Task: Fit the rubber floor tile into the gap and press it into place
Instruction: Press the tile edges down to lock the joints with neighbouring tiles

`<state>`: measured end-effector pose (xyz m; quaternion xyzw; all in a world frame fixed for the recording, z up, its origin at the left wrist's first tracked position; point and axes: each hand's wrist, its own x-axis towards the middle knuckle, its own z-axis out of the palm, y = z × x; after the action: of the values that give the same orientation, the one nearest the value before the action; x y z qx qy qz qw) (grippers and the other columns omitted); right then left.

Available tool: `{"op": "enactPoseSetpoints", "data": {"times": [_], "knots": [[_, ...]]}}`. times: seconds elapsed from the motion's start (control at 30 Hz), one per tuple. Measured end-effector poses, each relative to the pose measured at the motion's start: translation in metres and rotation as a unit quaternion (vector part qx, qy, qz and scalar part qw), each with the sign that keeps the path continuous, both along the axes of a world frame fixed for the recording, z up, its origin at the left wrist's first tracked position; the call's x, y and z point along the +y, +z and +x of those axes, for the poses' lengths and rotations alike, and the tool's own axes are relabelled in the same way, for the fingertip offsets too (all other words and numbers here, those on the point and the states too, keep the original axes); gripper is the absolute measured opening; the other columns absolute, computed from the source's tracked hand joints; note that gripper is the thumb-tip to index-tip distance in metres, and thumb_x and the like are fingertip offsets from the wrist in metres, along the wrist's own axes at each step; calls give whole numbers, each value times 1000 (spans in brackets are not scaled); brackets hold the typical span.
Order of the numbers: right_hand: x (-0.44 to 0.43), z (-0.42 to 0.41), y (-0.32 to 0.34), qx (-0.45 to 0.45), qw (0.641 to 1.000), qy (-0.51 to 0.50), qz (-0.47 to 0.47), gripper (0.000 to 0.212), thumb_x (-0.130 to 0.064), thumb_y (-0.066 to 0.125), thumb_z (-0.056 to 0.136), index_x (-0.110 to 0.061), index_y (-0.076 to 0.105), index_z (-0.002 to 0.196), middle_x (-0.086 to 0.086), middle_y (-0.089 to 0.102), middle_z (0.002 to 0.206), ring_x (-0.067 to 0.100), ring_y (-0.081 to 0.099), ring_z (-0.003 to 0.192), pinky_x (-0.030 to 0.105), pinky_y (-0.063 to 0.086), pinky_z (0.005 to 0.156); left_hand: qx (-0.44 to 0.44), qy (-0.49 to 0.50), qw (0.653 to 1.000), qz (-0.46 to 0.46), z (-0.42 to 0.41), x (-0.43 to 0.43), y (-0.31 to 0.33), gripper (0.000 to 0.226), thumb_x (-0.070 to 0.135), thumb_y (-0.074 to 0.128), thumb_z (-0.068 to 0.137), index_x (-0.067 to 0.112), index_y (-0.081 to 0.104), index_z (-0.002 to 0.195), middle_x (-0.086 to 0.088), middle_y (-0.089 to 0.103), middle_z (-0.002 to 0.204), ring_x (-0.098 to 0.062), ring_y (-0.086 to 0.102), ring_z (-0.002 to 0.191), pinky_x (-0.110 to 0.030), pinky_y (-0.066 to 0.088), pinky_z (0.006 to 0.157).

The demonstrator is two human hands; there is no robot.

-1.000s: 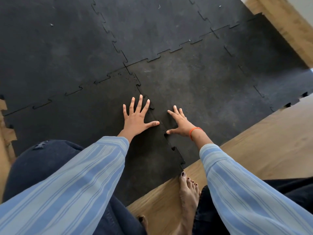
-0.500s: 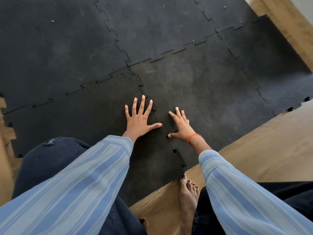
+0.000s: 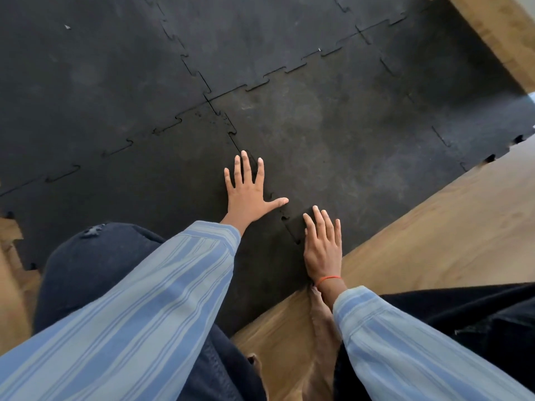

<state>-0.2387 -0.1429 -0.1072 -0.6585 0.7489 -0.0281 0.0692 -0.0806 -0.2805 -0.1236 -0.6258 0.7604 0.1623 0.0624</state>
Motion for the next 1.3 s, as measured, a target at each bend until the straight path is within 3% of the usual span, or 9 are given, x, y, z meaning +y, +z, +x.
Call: {"op": "enactPoseSetpoints", "data": {"times": [0.1,0.23,0.43,0.5,0.63,0.77,0.87,1.1,1.3], "knots": [[2,2,-5,15,1000,-7,-4,55,1,62,81,-12,54,134,16,50,142,37,45,134,60,29,110,5,-6,1000,-13,5,0,-5,118,95,14,63,22,-9,153,-18,-15,159,-34,-12,146,-55,-6,114],[0,2,-6,34,999,6,8,54,-4,43,81,-13,53,133,18,52,139,38,47,131,64,29,108,5,-6,1000,0,5,0,-6,118,96,12,62,25,-15,151,-16,-21,158,-33,-17,145,-54,-11,113],[-31,13,-1,-5,999,-28,-20,36,-15,67,86,-12,63,121,20,60,125,36,51,121,64,35,107,13,-10,1000,-6,11,-2,-4,105,90,7,68,29,-12,151,-9,-18,160,-28,-12,147,-51,-5,115],[-47,23,0,-12,1000,9,-5,41,-25,61,91,-17,57,131,18,54,137,37,48,130,61,30,110,17,13,999,-26,20,-5,-3,101,87,5,72,27,-10,152,-5,-13,161,-25,-7,148,-48,-1,117],[-53,29,-4,-17,996,24,79,50,-35,40,100,-30,29,149,8,24,159,33,18,147,58,15,116,-5,105,994,-8,31,-13,0,105,86,7,74,17,-16,151,-10,-20,159,-27,-13,147,-46,-4,117],[-64,33,1,-18,990,92,109,60,-20,39,98,-30,15,152,3,11,162,30,7,150,56,9,118,-17,82,996,30,28,-22,8,100,81,16,80,19,-17,151,-7,-24,158,-27,-16,147,-49,-3,117],[-100,48,6,-33,980,151,128,65,-16,34,97,-28,5,153,-2,-2,163,24,-4,150,51,4,120,-10,49,999,22,39,-43,17,79,67,19,92,25,-9,153,-3,-17,161,-23,-9,148,-51,1,117],[-166,62,27,19,936,238,258,73,-26,39,96,-23,-5,153,-8,-16,161,21,-13,149,55,4,119,-16,84,994,64,60,-55,20,69,56,22,98,27,-11,152,0,-21,160,-22,-12,148,-51,2,117],[-221,83,42,22,918,275,285,70,-11,37,97,-19,-4,154,-7,-15,162,21,-11,150,52,8,120,-38,72,995,58,75,-78,34,60,47,21,102,27,-3,153,2,-11,162,-19,-5,148,-52,5,117]]}}
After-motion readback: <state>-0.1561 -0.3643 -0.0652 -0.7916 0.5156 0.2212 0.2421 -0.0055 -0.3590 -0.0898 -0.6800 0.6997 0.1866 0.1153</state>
